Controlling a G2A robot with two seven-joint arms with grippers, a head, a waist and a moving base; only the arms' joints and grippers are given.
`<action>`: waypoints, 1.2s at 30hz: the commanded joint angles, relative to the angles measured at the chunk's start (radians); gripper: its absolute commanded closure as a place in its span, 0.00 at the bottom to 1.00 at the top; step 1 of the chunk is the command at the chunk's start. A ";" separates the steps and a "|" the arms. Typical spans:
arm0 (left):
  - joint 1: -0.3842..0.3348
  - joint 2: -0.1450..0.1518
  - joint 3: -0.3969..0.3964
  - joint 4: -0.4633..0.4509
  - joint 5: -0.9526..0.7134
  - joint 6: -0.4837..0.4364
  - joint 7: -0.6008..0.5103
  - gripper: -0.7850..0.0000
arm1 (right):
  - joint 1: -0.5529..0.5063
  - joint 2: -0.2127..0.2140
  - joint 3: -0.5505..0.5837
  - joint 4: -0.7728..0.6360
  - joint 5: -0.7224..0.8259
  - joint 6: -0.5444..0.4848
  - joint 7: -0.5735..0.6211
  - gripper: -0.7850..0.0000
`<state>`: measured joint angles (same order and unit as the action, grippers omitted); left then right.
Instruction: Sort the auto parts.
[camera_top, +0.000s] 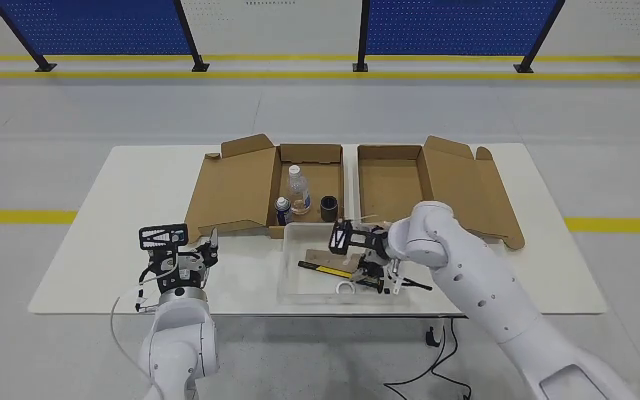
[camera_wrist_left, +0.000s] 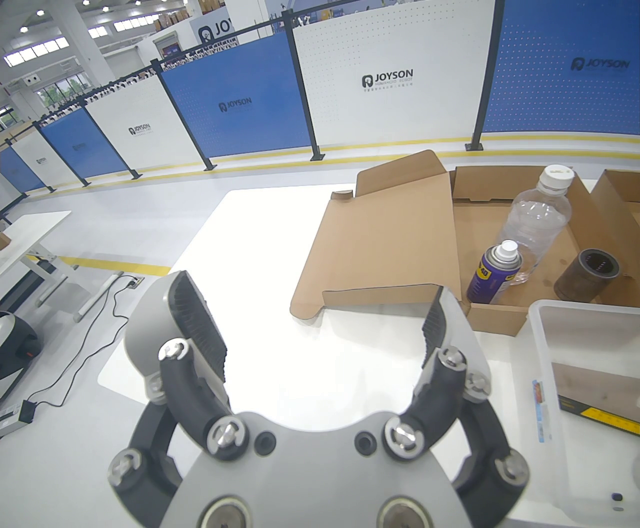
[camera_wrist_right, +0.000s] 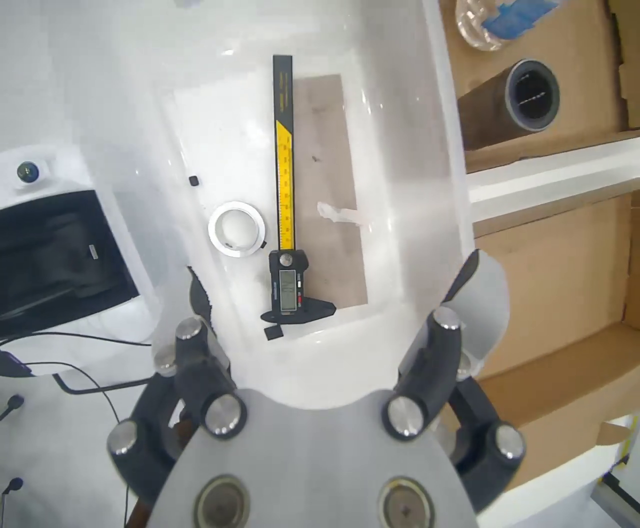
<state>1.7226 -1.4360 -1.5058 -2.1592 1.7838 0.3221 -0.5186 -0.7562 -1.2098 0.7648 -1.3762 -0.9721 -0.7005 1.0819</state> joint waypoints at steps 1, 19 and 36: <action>0.000 0.000 0.000 0.000 0.000 0.000 0.000 0.00 | 0.010 -0.005 -0.020 0.032 -0.012 -0.006 -0.010 0.00; 0.000 0.000 0.000 0.000 0.000 0.000 0.000 0.00 | 0.047 -0.038 -0.132 0.154 -0.078 -0.029 -0.024 0.19; 0.000 0.000 0.000 0.000 0.000 0.000 0.000 0.00 | 0.054 -0.053 -0.164 0.211 -0.056 -0.038 -0.033 0.53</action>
<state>1.7226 -1.4360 -1.5058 -2.1592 1.7838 0.3221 -0.5186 -0.7032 -1.2623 0.6025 -1.1683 -1.0282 -0.7359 1.0502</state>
